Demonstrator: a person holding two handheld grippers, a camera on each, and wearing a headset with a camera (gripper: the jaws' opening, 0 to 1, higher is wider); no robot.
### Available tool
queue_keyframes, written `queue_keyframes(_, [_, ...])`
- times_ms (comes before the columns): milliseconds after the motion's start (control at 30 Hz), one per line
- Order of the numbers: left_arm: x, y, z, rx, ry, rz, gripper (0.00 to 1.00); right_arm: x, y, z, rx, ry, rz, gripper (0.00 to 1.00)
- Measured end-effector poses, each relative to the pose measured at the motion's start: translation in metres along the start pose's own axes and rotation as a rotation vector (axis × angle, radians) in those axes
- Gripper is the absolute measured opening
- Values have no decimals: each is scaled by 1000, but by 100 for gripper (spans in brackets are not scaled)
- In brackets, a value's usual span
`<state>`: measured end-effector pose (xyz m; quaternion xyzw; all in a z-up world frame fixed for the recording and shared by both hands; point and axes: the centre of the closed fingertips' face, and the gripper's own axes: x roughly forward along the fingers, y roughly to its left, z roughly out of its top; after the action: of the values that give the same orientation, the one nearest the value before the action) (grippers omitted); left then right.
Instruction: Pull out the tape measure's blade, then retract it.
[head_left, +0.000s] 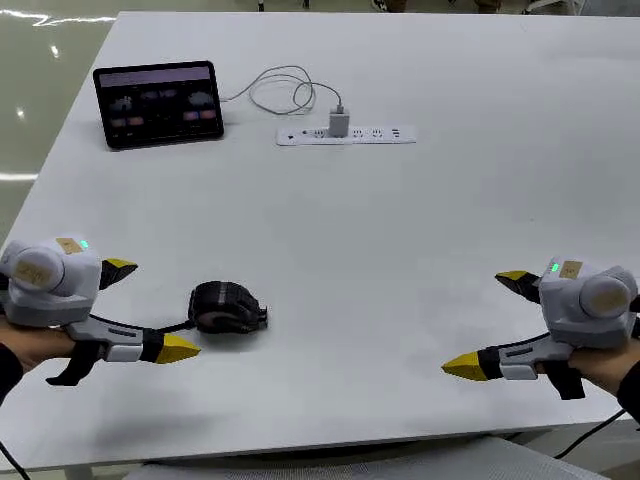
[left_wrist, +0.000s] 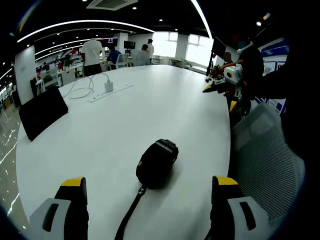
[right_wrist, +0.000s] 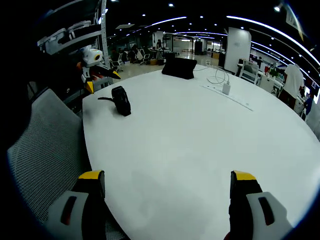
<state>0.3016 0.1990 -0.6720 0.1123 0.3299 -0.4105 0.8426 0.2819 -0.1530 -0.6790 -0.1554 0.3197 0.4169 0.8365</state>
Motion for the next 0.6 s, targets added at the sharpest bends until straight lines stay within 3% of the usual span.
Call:
queue_keyframes(233, [9, 4, 5, 44, 40, -36, 100, 10, 1, 9, -21, 0, 25, 100])
queue_keyframes(600, [32, -6, 11, 146, 117, -129, 97, 33, 19, 23, -74, 13, 97, 100])
